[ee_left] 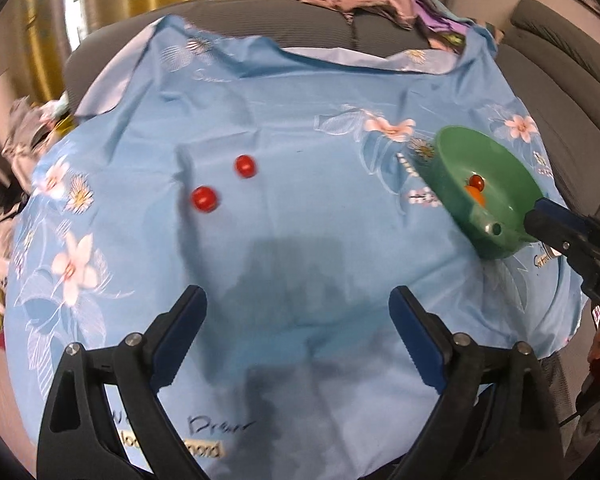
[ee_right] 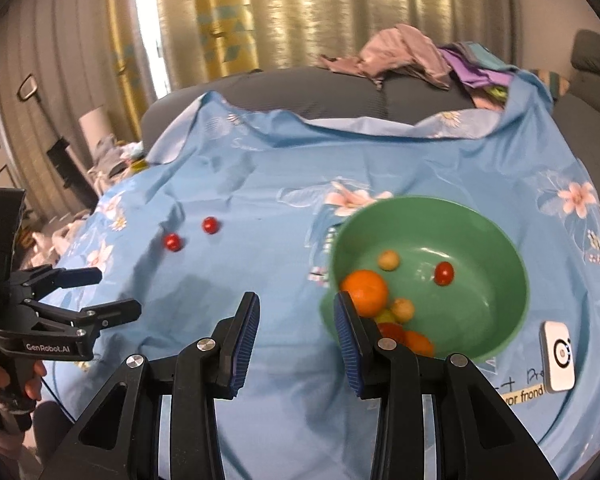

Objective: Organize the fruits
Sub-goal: 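Move both tools back to the last two cherry tomatoes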

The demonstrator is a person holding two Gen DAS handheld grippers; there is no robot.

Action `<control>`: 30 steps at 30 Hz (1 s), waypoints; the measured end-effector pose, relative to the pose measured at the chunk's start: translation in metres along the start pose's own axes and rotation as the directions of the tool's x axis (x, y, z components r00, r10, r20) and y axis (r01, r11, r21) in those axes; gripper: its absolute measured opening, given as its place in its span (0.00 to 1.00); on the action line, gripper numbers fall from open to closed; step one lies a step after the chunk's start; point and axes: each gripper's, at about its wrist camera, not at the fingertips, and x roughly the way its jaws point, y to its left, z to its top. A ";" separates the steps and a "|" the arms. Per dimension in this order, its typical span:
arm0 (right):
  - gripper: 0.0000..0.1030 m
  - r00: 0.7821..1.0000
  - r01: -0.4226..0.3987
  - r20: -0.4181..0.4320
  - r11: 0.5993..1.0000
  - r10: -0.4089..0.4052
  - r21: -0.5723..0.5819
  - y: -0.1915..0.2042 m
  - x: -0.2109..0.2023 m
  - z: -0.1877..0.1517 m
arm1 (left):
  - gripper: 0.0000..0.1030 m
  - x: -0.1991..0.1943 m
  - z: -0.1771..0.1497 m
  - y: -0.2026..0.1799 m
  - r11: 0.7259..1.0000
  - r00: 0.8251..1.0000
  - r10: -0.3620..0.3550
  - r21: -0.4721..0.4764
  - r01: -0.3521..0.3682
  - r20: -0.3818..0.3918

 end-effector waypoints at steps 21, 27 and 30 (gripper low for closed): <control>0.38 0.998 -0.061 -0.042 0.990 0.056 -0.126 0.064 0.014 0.006 | 0.90 -0.022 -0.026 0.038 0.999 0.999 -0.012 -0.052 0.014 0.041; 0.38 0.992 -0.098 -0.088 0.984 0.086 -0.147 0.079 0.037 0.008 | 0.90 -0.016 -0.024 0.051 0.999 0.999 -0.009 -0.046 0.011 0.049; 0.38 0.988 -0.116 -0.118 0.981 0.098 -0.156 0.087 0.056 0.012 | 0.90 -0.011 -0.017 0.057 0.999 0.998 -0.014 -0.032 0.016 0.063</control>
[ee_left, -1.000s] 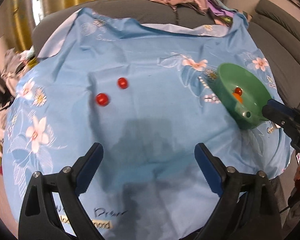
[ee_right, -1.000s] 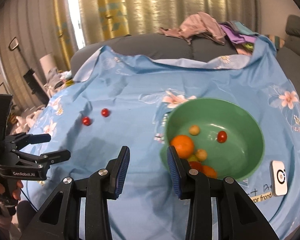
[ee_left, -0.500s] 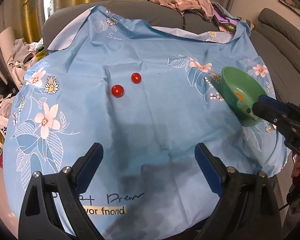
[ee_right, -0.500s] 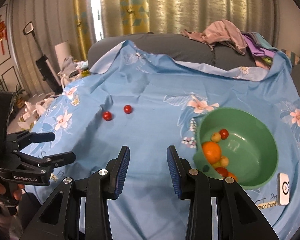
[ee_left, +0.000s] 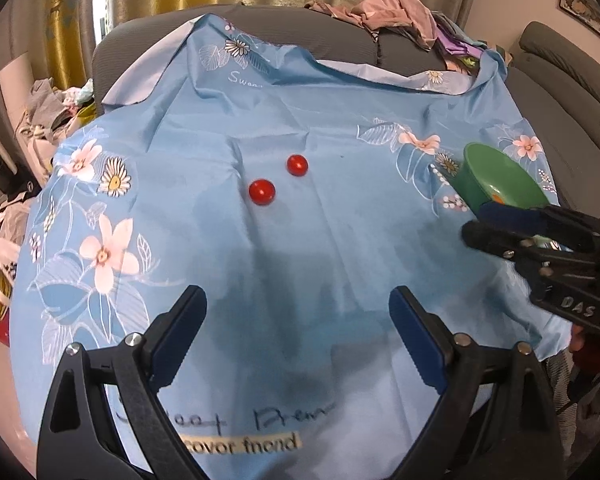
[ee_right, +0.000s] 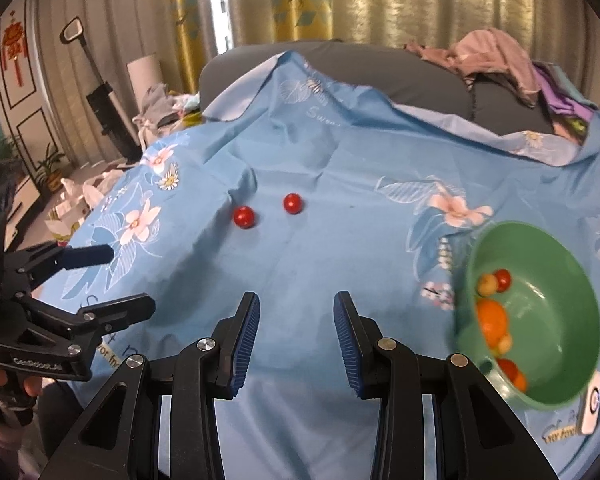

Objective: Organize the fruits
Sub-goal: 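Move both tools back to the last two cherry tomatoes, then grasp a cherry tomato with right gripper while left gripper grasps the other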

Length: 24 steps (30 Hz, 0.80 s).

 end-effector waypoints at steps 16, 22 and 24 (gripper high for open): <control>0.38 0.988 -0.103 -0.110 0.995 0.104 0.013 -0.009 0.129 0.064 | 0.75 0.059 0.052 0.035 0.996 0.997 -0.078 0.037 0.078 -0.014; 0.38 0.980 -0.093 -0.176 0.995 0.088 -0.021 -0.006 0.173 0.083 | 0.73 0.068 0.062 0.039 0.994 0.996 -0.093 0.063 0.094 -0.013; 0.38 0.979 -0.101 -0.182 0.994 0.092 -0.040 -0.004 0.183 0.088 | 0.67 0.072 0.065 0.039 0.993 0.995 -0.096 0.067 0.097 -0.020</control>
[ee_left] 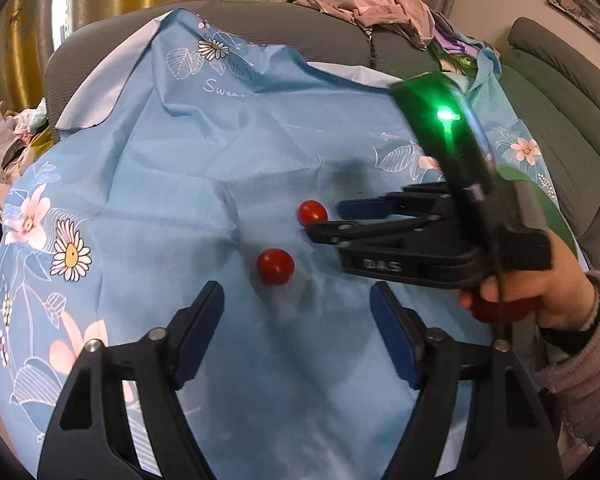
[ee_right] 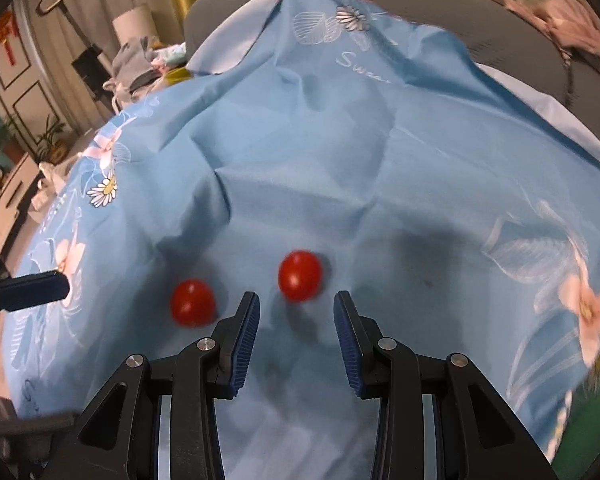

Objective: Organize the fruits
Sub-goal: 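Grasp a cherry tomato with right gripper while left gripper grasps the other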

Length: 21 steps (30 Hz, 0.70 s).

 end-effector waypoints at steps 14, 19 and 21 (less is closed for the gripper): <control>0.27 0.998 -0.025 0.055 0.997 0.021 0.077 -0.028 -0.010 -0.004 | 0.48 0.047 0.016 -0.014 0.997 0.996 0.033 0.073 -0.027 -0.083; 0.27 0.993 -0.052 0.114 0.993 0.039 0.109 -0.039 -0.037 -0.015 | 0.48 0.069 0.021 -0.010 0.992 0.988 0.100 0.087 -0.090 -0.122; 0.27 0.989 -0.063 0.137 0.992 0.048 0.110 -0.041 -0.045 -0.018 | 0.47 0.075 0.022 -0.010 0.986 0.983 0.136 0.110 -0.122 -0.125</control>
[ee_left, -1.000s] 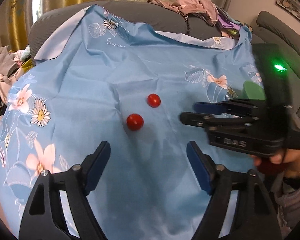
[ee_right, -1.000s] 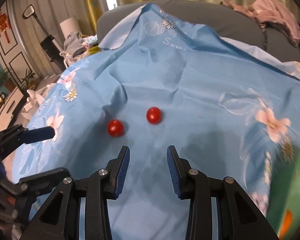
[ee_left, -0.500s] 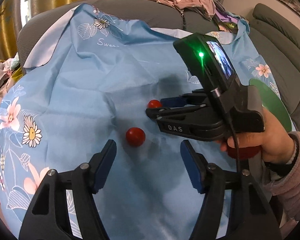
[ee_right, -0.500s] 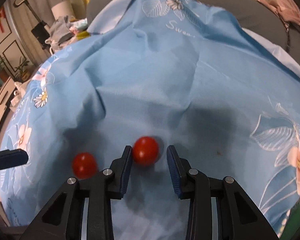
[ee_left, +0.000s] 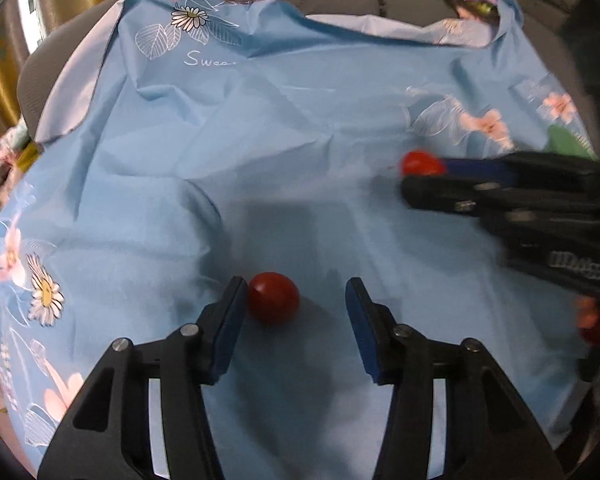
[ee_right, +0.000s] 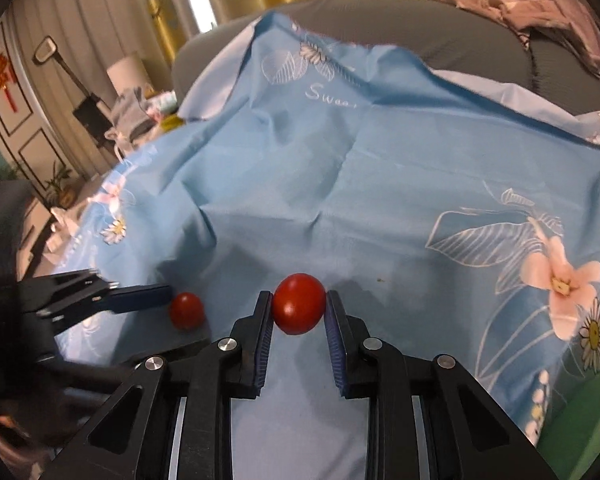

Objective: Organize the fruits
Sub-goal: 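Grasp a cherry tomato with right gripper while left gripper grasps the other, then carry both cherry tomatoes in the two grippers over the green bowl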

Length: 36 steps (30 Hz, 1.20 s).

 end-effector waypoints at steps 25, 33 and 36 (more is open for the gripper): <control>0.27 0.995 -0.019 0.097 0.998 0.013 0.053 -0.011 -0.046 -0.020 | 0.26 -0.022 -0.001 -0.018 0.997 0.998 -0.058 -0.055 0.057 -0.005; 0.27 0.986 0.040 0.155 0.995 -0.054 0.092 -0.026 -0.099 -0.047 | 0.26 -0.065 0.005 -0.073 0.989 0.987 -0.145 0.008 0.144 0.075; 0.27 0.980 0.073 0.173 0.991 -0.092 0.113 -0.036 -0.121 -0.059 | 0.26 -0.074 0.011 -0.095 0.985 0.981 -0.170 0.040 0.167 0.090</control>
